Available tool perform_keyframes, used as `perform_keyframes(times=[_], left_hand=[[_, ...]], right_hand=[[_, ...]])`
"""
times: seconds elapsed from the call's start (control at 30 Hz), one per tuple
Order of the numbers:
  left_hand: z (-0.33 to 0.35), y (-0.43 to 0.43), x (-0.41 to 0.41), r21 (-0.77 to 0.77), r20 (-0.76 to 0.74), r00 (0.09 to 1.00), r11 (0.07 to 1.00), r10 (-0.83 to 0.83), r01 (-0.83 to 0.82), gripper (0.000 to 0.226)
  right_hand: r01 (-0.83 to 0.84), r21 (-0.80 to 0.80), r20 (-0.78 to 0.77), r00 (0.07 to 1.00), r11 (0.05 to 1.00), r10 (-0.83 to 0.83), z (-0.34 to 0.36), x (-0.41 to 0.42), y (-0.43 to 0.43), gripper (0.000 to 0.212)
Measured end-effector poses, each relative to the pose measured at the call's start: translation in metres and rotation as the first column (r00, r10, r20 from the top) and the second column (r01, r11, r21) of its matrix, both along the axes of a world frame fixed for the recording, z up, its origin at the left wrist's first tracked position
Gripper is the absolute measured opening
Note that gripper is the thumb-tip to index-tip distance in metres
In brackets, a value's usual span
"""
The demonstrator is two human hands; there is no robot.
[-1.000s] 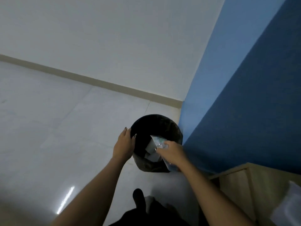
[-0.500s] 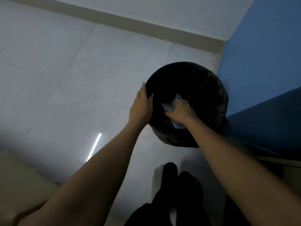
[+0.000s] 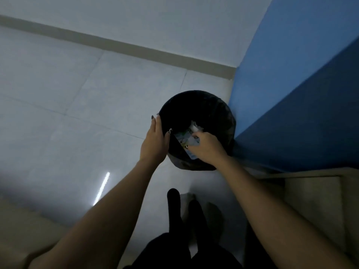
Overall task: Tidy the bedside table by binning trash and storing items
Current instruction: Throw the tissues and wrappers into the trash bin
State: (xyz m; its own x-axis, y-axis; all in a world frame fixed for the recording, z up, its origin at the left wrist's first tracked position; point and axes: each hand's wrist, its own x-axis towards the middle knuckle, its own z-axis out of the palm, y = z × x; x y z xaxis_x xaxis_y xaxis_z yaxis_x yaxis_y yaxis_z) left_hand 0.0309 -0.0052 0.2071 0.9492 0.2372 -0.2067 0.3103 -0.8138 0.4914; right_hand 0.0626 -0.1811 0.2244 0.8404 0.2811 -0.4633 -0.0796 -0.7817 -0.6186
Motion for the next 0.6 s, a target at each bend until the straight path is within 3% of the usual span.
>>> perform_keyframes(times=[0.27,0.47,0.6], left_hand=[[0.104,-0.048,-0.057,-0.011,0.113,0.988,0.994,-0.106,0.108,0.064],[0.172,-0.086,-0.141,-0.037,0.241,0.954,0.981,-0.178,0.192,0.063],[0.205,-0.132,-0.204,-0.095,0.245,0.933,0.951,-0.264,0.294,0.062]], right_hand=[[0.084,0.004,0.171,0.982,0.996,-0.084,0.092,-0.086,-0.062,0.042],[0.291,0.032,0.322,0.903,0.956,-0.285,0.166,-0.201,-0.126,0.033],[0.428,-0.011,0.385,0.836,0.904,-0.391,0.202,-0.29,-0.179,0.038]])
